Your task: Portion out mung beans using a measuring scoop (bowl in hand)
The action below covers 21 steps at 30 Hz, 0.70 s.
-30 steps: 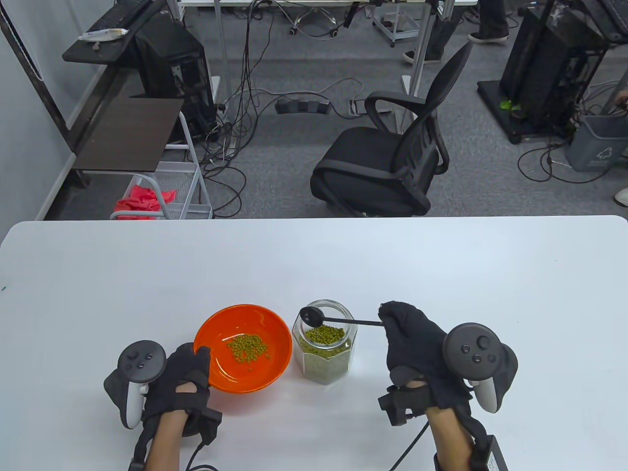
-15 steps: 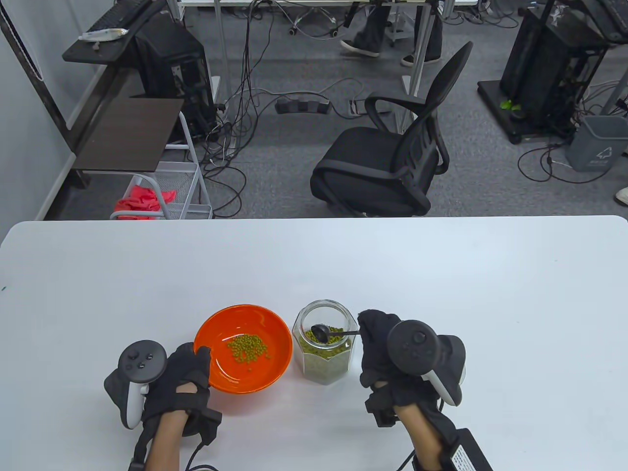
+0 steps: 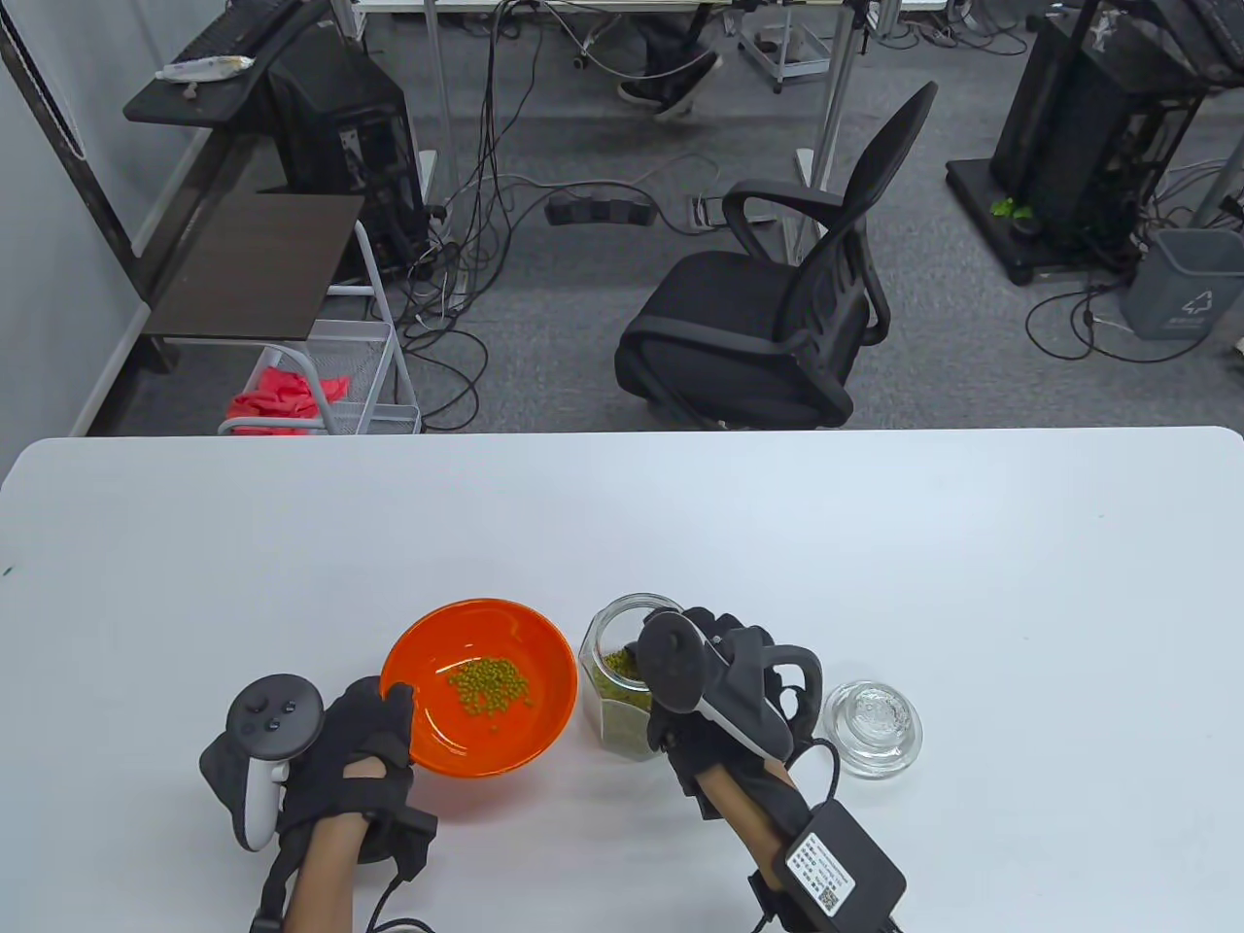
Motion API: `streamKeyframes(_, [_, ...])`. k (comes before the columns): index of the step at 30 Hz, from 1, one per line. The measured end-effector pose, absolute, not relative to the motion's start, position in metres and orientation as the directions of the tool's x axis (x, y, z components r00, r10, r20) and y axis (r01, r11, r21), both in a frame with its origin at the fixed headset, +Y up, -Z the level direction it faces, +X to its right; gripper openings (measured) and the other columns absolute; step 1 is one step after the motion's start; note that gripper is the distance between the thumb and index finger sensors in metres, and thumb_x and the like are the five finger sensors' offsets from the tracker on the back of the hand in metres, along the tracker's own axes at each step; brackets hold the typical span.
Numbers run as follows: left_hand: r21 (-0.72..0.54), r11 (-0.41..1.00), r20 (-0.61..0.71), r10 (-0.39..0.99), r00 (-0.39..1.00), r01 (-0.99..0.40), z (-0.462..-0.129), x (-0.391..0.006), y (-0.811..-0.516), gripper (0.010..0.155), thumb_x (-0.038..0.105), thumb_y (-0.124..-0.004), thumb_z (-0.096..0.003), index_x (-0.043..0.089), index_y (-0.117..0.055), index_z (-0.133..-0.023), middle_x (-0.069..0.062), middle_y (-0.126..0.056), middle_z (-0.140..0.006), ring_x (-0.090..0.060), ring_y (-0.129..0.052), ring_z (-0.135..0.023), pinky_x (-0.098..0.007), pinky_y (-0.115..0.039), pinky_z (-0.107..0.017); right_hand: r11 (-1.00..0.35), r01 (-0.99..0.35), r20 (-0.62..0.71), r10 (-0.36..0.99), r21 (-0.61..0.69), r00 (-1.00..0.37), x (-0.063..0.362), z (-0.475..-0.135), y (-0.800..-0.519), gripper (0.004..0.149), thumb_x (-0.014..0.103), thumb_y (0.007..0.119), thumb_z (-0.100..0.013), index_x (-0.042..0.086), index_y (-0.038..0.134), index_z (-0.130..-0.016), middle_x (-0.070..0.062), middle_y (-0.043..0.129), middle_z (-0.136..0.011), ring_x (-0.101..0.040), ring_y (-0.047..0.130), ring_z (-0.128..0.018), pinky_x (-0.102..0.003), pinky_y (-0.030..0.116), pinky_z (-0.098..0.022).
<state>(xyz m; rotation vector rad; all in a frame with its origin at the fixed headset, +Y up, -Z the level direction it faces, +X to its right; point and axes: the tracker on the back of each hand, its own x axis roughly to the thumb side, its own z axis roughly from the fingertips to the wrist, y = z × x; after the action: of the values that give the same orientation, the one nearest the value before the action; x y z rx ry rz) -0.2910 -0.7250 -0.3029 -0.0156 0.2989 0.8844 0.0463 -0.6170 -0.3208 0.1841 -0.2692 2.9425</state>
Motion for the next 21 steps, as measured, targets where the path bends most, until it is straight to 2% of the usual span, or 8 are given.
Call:
streamKeyframes(4, [0.107, 0.636, -0.264, 0.759, 0.595, -0.764, -0.303, -0.291, -0.725, 0.052, 0.05, -0.073, -0.0527, 0.012, -0.081, -0.087, 0.014, -0.098, -0.035, 0.006, -0.102, -0.003, -0.015, -0.093, -0.004, -0.959, -0.278, 0.149, 0.266, -0.061, -0.952, 0.048, -0.326, -0.618, 0.037, 0.026, 0.075, -0.046, 0.011, 0.085, -0.079, -0.015, 0.092, -0.054, -0.027, 0.095, -0.035, -0.059, 0.076, -0.044])
streamKeyframes(10, [0.106, 0.636, -0.262, 0.76, 0.595, -0.765, -0.303, -0.291, -0.725, 0.052, 0.05, -0.073, -0.0527, 0.012, -0.081, -0.087, 0.014, -0.098, -0.035, 0.006, -0.102, -0.003, -0.015, -0.093, -0.005, -0.89, -0.455, 0.074, 0.451, -0.043, -0.889, 0.067, -0.331, -0.622, 0.038, 0.027, 0.074, -0.045, 0.008, 0.086, -0.076, -0.015, 0.093, -0.05, -0.024, 0.096, -0.029, -0.057, 0.08, -0.038])
streamKeyframes(16, [0.105, 0.637, -0.262, 0.759, 0.596, -0.764, -0.303, -0.291, -0.725, 0.052, 0.05, -0.073, -0.0527, 0.012, -0.081, -0.087, 0.014, -0.098, -0.035, 0.006, -0.102, -0.003, -0.015, -0.093, -0.004, -0.709, -0.705, -0.006, 0.705, -0.011, -0.709, 0.097, -0.333, -0.631, 0.038, 0.028, 0.074, -0.045, 0.007, 0.086, -0.075, -0.016, 0.093, -0.047, -0.023, 0.096, -0.026, -0.056, 0.081, -0.035])
streamKeyframes(21, [0.107, 0.637, -0.262, 0.758, 0.597, -0.763, -0.302, -0.291, -0.724, 0.052, 0.05, -0.073, -0.0526, 0.012, -0.081, -0.087, 0.014, -0.098, -0.035, 0.006, -0.102, -0.003, -0.015, -0.093, -0.004, -0.594, -0.804, -0.059, 0.803, -0.009, -0.592, 0.12, -0.336, -0.641, 0.038, 0.028, 0.074, -0.046, 0.006, 0.086, -0.075, -0.016, 0.094, -0.046, -0.022, 0.096, -0.024, -0.056, 0.082, -0.034])
